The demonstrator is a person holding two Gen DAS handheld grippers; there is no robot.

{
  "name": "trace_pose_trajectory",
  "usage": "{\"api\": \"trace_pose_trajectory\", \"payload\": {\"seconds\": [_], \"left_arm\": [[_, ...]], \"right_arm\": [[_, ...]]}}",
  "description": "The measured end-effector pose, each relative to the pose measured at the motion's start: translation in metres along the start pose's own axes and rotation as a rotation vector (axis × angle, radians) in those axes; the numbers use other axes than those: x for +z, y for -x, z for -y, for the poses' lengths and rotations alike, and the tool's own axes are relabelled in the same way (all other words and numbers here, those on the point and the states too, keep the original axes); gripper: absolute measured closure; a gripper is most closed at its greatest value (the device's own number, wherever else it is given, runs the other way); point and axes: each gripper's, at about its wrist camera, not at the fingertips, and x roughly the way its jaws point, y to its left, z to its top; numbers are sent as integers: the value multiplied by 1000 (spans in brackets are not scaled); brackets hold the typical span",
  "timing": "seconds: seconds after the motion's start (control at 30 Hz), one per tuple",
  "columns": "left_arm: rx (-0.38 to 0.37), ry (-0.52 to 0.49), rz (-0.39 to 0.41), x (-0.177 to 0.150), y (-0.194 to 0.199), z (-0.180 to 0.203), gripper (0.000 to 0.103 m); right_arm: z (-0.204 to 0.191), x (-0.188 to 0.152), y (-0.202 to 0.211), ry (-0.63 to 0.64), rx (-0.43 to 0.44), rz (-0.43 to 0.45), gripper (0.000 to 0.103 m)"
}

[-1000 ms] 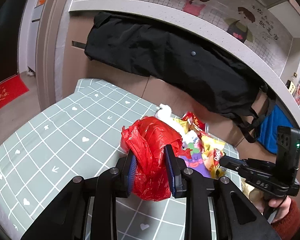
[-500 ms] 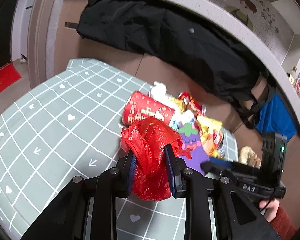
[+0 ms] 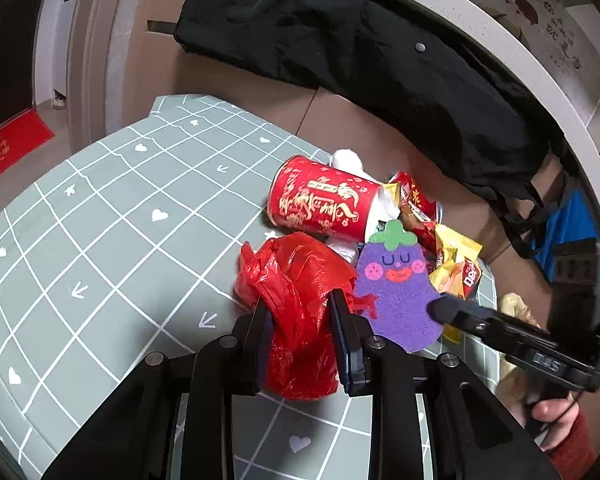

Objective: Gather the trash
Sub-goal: 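Hold the red bag in the left tool while the right tool reaches into the trash pile, then grasp the yellow snack bag with the right tool while the left tool holds the red bag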

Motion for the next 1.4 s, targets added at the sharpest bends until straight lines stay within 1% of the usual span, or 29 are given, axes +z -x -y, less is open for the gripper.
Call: {"api": "trace_pose_trajectory", "payload": {"seconds": [0.07, 0.13, 0.2, 0.23, 0.27, 0.3, 0.33, 0.4, 0.43, 0.5, 0.53, 0.6, 0.67, 0.7, 0.73, 0.8, 0.83, 0.93, 0.97, 1.03, 1.07, 1.1, 1.13, 1.17, 1.23, 1.27, 1.4], "left_arm": [[-10, 2, -7, -2, -1, 0, 75], [-28, 1, -12, -4, -1, 1, 75], [-42, 3, -20, -5, -1, 1, 75], [-42, 2, -20, -6, -1, 1, 75], [-38, 0, -18, -6, 0, 0, 75], [-38, 3, -17, -6, 2, -1, 75], [-42, 8, -15, -6, 3, -3, 75], [-46, 14, -10, -6, 7, -7, 75], [-48, 15, -6, -5, 9, -9, 75], [-58, 19, 6, -3, 13, -11, 75], [-72, 21, 16, -2, 16, -12, 75], [-93, 22, 36, 1, 23, -12, 75], [-98, 19, 69, 6, 31, -11, 75], [-96, 17, 86, 8, 35, -10, 75], [-94, 15, 104, 10, 39, -9, 75], [-99, 13, 119, 13, 43, -7, 75], [-100, 9, 125, 15, 44, -5, 75], [-86, -11, 138, 17, 48, 2, 75], [-78, -19, 140, 17, 48, 4, 75], [-63, -27, 144, 15, 49, 6, 75], [-53, -32, 146, 15, 49, 8, 75], [-42, -39, 148, 15, 49, 10, 75], [-29, -43, 150, 16, 48, 12, 75], [-23, -44, 152, 16, 49, 13, 75], [-13, -50, 168, 20, 52, 21, 75], [-8, -62, 184, 22, 55, 27, 75], [34, -154, 314, 32, 76, 72, 75]], "right_arm": [[-17, 1, 4, 52, 10, 8, 84], [-27, 1, 5, 77, 23, -1, 84], [-37, -1, 1, 106, 16, -16, 84], [-42, -3, -2, 126, 2, -32, 81], [-46, -6, -5, 148, -26, -45, 75], [-47, -9, -7, 164, -51, -49, 74], [-49, -12, -7, 175, -80, -44, 74], [-48, -13, 5, 160, -102, 5, 74], [-47, -15, 14, 148, -109, 38, 74], [-43, -17, 31, 139, -138, 83, 68], [-40, -16, 38, 139, -165, 95, 66], [-34, -16, 50, 143, -244, 126, 66], [-21, -15, 65, 122, -352, 176, 66], [-15, -14, 70, 93, -369, 191, 66], [-5, -12, 75, 50, -366, 205, 66], [11, -9, 76, -9, -349, 204, 65], [17, -7, 71, -14, -358, 194, 64], [31, -2, 47, 23, -450, 143, 64], [35, 2, 37, 27, -448, 119, 64], [40, 6, 24, 21, -399, 72, 64], [41, 7, 18, 16, -372, 51, 65], [39, 9, 18, 21, -347, 57, 69], [36, 11, 20, 31, -318, 59, 83], [32, 12, 22, 39, -302, 60, 85], [21, 16, 36, 67, -290, 98, 91], [16, 20, 45, 81, -296, 121, 92], [-3, 35, 91, 124, -318, 225, 92]]}}
